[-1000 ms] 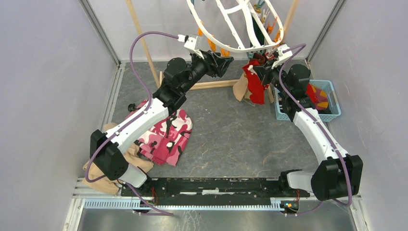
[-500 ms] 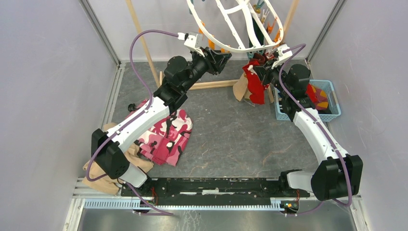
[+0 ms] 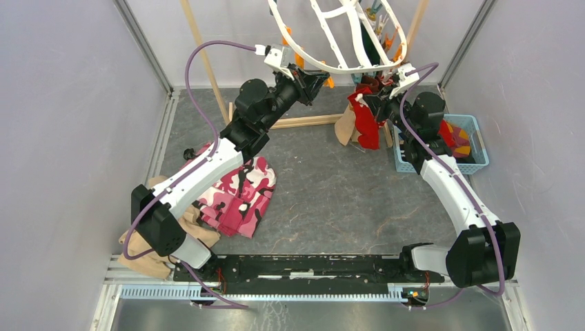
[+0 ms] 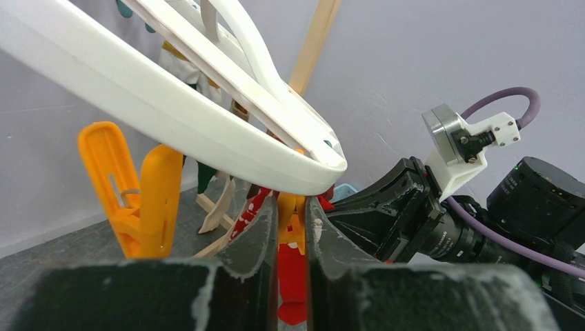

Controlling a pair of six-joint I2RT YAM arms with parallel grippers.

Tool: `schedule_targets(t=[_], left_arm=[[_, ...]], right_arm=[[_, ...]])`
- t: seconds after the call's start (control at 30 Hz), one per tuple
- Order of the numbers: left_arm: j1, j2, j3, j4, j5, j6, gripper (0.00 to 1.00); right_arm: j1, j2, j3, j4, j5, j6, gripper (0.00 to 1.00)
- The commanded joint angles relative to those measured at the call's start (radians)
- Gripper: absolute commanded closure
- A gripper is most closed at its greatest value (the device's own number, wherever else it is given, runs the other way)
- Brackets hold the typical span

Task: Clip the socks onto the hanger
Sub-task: Open the clamp at the hanger.

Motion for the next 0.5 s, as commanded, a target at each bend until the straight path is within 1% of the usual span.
schedule_targets(t=[0.0,0.27,0.47], left_arm=[[-0.011,0.004,0.049,0.025,-0.008,0.043,0.93],[-0.016,0.009,0.052,0.024,0.007,0.043,0.94],[-0.016,0.007,0.056,0.025,0.031,0.045,0.95]], right_arm=[[-0.004,-0.029,0.025,0.013,-0.007,-0.014,1.0],[-0.004,-0.066,0.017,0.01,-0.177,-0.063,1.0],[-0.003,-0.064,0.025,0.006,-0.311,-0.082,1.0]])
